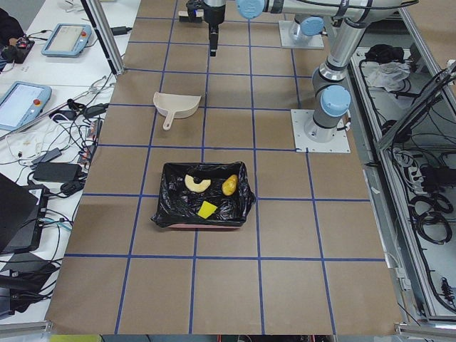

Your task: Sweep and dump trash into bin

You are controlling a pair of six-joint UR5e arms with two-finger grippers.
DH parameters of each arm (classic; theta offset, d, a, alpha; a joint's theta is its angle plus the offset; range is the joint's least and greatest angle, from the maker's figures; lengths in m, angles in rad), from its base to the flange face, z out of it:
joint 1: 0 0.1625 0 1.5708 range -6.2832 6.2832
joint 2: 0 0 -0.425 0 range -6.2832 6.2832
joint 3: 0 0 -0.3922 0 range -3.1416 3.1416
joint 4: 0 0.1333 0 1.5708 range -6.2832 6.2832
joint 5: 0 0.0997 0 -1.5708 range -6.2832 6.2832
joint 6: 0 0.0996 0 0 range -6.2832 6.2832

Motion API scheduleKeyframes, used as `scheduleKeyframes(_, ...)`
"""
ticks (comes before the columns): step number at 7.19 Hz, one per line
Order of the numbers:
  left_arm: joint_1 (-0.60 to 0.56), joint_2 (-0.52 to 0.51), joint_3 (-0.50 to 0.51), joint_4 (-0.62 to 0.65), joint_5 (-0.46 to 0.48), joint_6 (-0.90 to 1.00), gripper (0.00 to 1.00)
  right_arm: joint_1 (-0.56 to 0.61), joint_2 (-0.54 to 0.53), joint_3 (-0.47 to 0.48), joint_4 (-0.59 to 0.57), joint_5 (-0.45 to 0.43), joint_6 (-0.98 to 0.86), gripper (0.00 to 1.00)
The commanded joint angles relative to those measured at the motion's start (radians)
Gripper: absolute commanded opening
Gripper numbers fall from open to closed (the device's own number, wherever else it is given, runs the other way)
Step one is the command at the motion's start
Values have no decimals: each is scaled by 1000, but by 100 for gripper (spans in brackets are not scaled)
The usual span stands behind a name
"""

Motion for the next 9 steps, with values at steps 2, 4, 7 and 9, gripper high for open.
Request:
scheduleKeyframes(2,42,4,-5,2,5,1,100,-1,10,1,0,3,5,100)
scheduleKeyframes(4,40,7,-10,2,4,1,100,-1,11,1,0,3,6,100)
scheduleKeyframes(7,39,7,-10,2,4,3,100,-1,11,1,0,3,7,100)
scheduleKeyframes(9,34,5,-15,4,1,3,100,-1,11,1,0,3,7,100)
